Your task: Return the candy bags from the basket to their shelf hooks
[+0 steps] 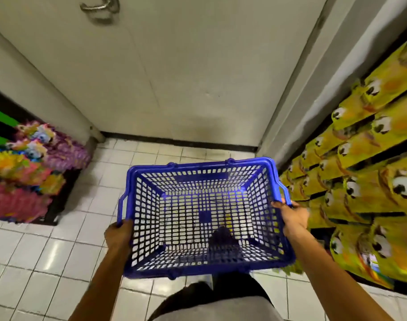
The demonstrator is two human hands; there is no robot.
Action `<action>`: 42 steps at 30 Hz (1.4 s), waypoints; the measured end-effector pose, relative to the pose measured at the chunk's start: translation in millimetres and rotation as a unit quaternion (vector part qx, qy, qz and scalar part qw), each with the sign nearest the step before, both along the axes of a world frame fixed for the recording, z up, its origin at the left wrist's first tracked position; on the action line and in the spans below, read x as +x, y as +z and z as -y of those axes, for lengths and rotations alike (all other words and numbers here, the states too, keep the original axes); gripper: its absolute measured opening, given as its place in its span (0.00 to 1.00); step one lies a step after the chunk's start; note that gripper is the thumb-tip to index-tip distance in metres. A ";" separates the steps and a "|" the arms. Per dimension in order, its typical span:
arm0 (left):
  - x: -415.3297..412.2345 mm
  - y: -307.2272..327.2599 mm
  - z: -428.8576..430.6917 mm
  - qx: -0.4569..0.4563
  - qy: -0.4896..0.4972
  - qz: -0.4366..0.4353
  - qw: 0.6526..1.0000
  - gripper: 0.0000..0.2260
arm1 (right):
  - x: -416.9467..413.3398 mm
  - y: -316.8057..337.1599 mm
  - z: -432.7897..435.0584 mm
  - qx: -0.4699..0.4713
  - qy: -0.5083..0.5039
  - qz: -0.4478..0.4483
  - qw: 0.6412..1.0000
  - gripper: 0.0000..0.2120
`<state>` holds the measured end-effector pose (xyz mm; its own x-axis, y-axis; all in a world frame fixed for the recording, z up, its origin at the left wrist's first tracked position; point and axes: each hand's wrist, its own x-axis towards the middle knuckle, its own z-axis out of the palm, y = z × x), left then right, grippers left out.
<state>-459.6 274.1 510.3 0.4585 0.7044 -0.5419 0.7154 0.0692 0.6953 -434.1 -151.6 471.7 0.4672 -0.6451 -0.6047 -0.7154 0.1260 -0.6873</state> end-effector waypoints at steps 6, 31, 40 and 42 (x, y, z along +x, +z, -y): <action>133.8 -40.2 25.9 0.015 -0.049 -0.014 0.999 0.14 | 96.4 -49.4 28.9 0.017 -0.051 -0.028 0.998 0.22; 420.0 -479.1 59.2 -0.028 -0.139 -0.097 0.985 0.10 | 322.2 -449.9 65.6 -0.004 -0.098 -0.072 0.993 0.12; 422.9 -532.5 61.2 0.025 -0.193 -0.106 0.975 0.10 | 323.6 -504.6 62.6 -0.084 -0.038 -0.149 0.985 0.21; 425.1 -524.4 60.6 0.017 -0.204 -0.140 0.969 0.13 | 324.1 -494.5 60.3 -0.096 -0.004 -0.162 0.982 0.24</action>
